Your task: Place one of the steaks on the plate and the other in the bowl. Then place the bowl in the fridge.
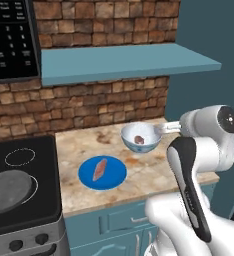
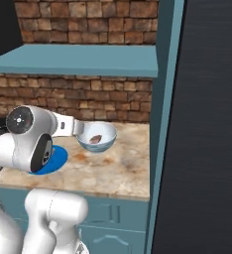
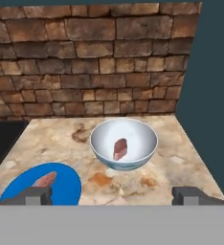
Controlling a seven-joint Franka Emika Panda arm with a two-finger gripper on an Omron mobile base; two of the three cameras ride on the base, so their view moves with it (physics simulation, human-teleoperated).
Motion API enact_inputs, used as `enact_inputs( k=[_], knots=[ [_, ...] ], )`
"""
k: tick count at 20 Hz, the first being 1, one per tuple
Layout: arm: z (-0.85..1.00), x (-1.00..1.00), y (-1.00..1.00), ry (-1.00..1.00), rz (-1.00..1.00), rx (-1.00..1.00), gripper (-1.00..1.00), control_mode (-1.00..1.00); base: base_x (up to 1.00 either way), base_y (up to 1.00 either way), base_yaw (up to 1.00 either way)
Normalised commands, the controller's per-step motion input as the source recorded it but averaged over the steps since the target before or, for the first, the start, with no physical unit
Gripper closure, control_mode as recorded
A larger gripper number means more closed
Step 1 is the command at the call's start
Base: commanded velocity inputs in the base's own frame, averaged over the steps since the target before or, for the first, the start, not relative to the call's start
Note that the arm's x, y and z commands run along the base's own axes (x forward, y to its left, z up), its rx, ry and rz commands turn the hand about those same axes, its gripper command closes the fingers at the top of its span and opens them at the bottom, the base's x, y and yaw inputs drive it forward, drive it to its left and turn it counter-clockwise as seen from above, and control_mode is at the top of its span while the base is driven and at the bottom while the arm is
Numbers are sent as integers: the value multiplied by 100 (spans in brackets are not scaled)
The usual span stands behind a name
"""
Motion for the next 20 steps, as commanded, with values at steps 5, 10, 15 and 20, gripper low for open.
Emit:
enact_inputs(
  k=[5,10,15,20],
  knots=[
    [0,0,0,0,0,0,-100,100,-100,21,-1],
    [0,0,0,0,0,0,-100,100,-100,-52,-3],
    [0,0,0,0,0,0,-100,100,-91,-100,-3],
    [0,0,0,0,0,0,-100,100,-23,-100,13]
  ],
)
